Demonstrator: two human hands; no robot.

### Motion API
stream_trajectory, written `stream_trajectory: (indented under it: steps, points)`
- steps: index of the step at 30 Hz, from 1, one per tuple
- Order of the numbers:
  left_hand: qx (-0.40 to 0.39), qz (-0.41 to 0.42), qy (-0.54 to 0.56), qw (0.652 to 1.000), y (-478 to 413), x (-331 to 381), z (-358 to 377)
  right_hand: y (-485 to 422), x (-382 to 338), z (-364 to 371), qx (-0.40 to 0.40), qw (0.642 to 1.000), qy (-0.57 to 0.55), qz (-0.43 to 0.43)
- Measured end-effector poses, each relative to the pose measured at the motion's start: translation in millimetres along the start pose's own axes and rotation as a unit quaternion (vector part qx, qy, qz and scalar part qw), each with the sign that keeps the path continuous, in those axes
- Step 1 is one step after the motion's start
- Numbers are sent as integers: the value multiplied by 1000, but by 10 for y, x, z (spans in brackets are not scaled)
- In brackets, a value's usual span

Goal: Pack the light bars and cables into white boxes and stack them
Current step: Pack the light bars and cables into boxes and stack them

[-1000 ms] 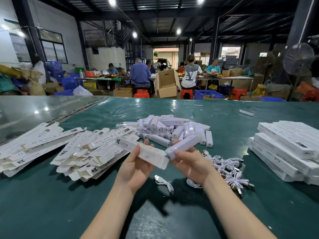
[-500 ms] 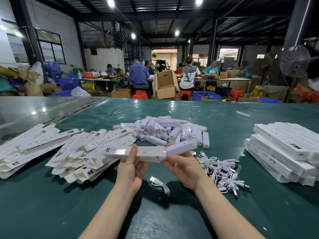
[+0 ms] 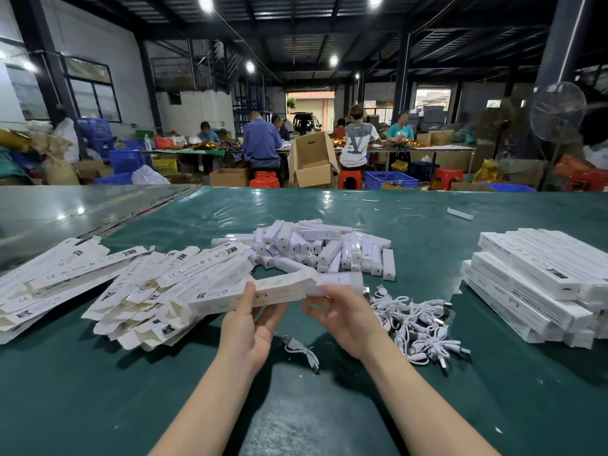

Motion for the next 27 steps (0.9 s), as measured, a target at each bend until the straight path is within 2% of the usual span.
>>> stream_trajectory:
  steps: [4, 10, 14, 17, 20, 23, 26, 27]
  points:
    - [6, -18, 45, 999, -11, 28, -1, -16, -10, 35, -45, 997, -41, 36]
    - [9, -18, 63, 998, -10, 30, -3, -9, -31, -10, -48, 994, -77, 57]
    - [-23, -25, 61, 998, 8, 50, 12, 20, -70, 11, -62, 994, -77, 51]
    - [-67, -7, -52, 996, 63, -25, 58, 4, 20, 7, -51, 997, 45, 31]
    - [-114, -1, -123, 986, 118, -137, 124, -17, 137, 5, -8, 982, 189, 20]
    - [-102, -13, -76, 992, 79, -95, 111, -6, 97, -39, 42, 936, 349, -3]
    - [-107, -59, 24, 992, 42, 2, 70, -1, -5, -42, 40, 910, 411, 15]
    - [-120, -73, 39, 989, 47, 26, 64, 8, -36, -17, 23, 888, 458, 27]
Point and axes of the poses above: each hand's wrist, its own y-axis away from the middle knuckle, its own z-axis out of the palm, x = y × z, the point moved 3 cm from there along -y, towards the middle knuckle, and after that the axes turned 11 degrees about -y, right-handed, at the moved point
